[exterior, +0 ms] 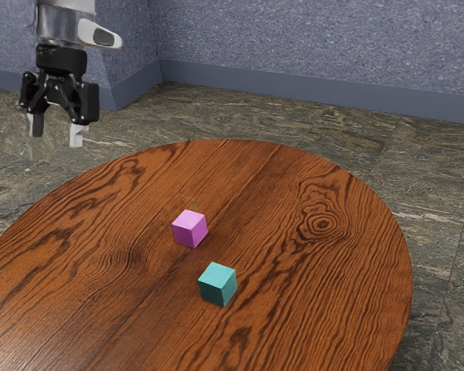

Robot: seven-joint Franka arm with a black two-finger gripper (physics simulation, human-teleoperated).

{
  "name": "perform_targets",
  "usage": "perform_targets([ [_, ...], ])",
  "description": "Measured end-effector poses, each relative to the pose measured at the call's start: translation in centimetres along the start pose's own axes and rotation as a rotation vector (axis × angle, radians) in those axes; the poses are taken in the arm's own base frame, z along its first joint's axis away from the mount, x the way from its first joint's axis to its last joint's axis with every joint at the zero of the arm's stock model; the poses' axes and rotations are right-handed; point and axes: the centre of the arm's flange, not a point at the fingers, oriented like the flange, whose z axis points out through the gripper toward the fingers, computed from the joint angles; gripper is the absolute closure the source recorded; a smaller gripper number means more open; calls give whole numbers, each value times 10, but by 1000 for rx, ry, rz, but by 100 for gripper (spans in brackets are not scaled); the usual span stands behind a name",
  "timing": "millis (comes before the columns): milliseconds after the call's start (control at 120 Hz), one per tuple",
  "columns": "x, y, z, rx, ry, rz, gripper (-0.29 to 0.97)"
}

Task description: Pick up the blue block with one arm, and put the blue block on the pink block with one arm

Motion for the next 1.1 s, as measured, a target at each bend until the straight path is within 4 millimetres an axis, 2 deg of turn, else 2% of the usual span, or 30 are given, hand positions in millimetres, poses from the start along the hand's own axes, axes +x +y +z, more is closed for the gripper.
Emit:
perform_targets([
  [75, 22, 0, -6, -1, 123, -6, 0],
  [125, 50, 1, -1, -2, 160, -14, 0],
  [175, 87, 7, 12, 17, 183, -18, 0],
  [208, 107, 28, 26, 35, 197, 8, 0],
  [275, 136, 95, 73, 82, 211, 96, 0],
  [333, 149, 121, 117, 105, 232, 114, 0],
  [383, 153, 129, 147, 112, 265, 104, 0],
  [442, 162, 132, 174, 93, 297, 85, 0],
  [642, 222, 130, 230, -16, 355, 19, 0],
  [767, 241, 135, 249, -39, 377, 2, 0],
  [908, 238, 160, 261, -36, 389, 26, 0],
  [1100, 246, 163, 281, -49, 370, 5, 0],
])
